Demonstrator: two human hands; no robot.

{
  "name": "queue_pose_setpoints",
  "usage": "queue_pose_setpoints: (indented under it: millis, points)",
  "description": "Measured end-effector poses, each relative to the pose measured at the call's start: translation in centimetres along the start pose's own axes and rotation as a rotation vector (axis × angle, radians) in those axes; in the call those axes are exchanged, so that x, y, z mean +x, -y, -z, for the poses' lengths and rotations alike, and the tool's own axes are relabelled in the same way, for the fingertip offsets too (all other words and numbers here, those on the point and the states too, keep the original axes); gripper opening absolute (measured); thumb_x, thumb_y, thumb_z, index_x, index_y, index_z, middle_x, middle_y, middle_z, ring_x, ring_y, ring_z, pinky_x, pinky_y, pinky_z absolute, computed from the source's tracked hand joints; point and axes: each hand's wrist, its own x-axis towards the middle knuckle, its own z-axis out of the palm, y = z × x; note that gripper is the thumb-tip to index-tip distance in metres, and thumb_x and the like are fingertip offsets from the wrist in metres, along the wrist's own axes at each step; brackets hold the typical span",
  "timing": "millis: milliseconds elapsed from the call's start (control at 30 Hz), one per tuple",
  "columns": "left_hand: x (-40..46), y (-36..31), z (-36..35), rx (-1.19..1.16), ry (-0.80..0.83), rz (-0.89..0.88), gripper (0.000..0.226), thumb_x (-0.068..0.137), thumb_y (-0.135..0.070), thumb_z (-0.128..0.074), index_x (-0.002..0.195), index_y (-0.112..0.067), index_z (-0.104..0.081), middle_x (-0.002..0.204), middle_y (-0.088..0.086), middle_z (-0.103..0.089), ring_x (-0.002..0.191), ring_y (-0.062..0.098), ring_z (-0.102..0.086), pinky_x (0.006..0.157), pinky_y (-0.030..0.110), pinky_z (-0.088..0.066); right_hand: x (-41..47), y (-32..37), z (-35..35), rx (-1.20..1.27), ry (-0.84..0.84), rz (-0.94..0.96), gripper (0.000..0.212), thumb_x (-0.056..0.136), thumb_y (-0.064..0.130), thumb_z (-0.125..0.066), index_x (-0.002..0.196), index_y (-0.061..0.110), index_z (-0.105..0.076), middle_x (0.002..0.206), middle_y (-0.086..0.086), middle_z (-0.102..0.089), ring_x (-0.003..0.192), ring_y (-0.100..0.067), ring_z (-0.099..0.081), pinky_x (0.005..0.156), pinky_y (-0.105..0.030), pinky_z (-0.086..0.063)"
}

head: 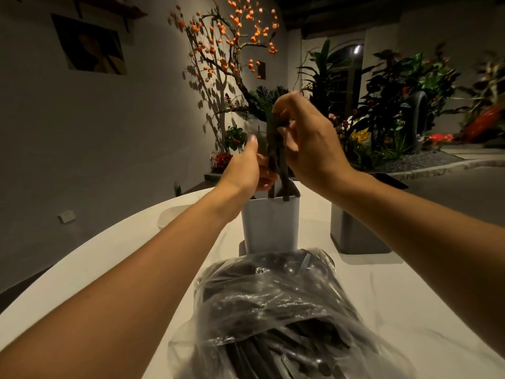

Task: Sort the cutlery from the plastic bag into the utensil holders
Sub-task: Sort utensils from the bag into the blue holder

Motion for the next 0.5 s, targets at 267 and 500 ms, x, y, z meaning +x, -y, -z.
queue_pose_setpoints:
  millis: [267,500]
  points:
    - [3.7,1.8,-0.9,0.187,-0.051,0.016,0.033,0.107,-0.033,-0.037,0.094,-0.016,-0.063,0.093,0.01,-0.07,0.092,0.027,-0.069,0.09,0.048,-0.058,1.1,-2.6,-3.9,0.083,-0.003,-0.089,0.031,0.093,-0.003,-0.058,0.121,0.007,-0.054,0.116,-0.005,-0.056,0.097,-0.015,-0.06,0.076,-0.035,-0.061]
    - [4.9,-0.1,-0.4,0.353,-0.094,-0.202,0.032,0.107,-0.029,-0.043,0.09,-0.012,-0.064,0.09,0.013,-0.069,0.084,0.028,-0.067,0.084,0.047,-0.059,3.2,-3.1,-3.2,0.163,-0.031,-0.119,0.036,0.09,-0.005,-0.06,0.124,0.003,-0.051,0.108,-0.003,-0.052,0.095,-0.018,-0.062,0.076,-0.024,-0.059]
